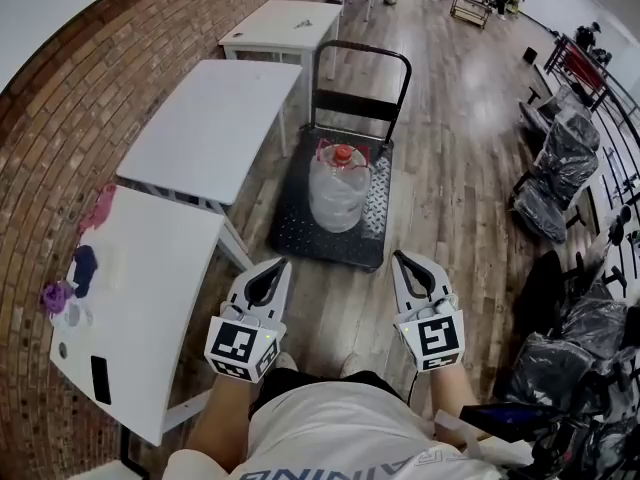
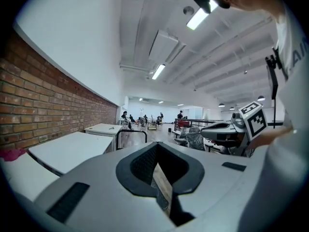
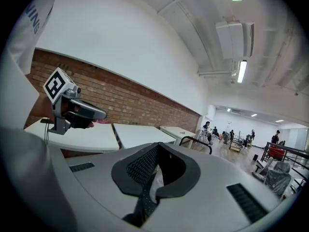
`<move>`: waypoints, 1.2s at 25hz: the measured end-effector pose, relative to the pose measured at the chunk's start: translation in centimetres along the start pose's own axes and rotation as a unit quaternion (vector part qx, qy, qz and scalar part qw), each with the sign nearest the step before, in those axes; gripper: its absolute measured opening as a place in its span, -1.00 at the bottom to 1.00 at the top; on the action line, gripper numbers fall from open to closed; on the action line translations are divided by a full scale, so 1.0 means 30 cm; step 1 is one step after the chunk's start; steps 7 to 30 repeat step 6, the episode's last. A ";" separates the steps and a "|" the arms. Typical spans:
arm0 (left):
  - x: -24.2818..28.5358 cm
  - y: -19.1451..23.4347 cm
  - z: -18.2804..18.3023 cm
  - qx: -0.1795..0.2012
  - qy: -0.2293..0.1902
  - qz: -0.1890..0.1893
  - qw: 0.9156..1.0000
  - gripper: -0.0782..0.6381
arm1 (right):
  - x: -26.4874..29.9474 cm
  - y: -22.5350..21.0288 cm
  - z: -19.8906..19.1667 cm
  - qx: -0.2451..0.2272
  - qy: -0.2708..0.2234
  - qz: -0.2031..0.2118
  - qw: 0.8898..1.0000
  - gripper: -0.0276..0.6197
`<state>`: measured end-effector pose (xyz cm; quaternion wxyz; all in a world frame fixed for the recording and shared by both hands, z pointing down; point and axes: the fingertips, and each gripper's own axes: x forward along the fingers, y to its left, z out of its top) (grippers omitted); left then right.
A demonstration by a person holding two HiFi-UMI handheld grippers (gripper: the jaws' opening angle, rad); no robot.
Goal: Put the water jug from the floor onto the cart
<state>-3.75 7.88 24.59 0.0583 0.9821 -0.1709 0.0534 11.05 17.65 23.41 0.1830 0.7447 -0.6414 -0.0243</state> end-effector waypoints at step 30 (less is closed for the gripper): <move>-0.013 0.021 -0.018 -0.007 -0.003 -0.013 1.000 -0.78 | 0.008 0.031 0.016 -0.007 0.006 -0.010 1.000 -0.90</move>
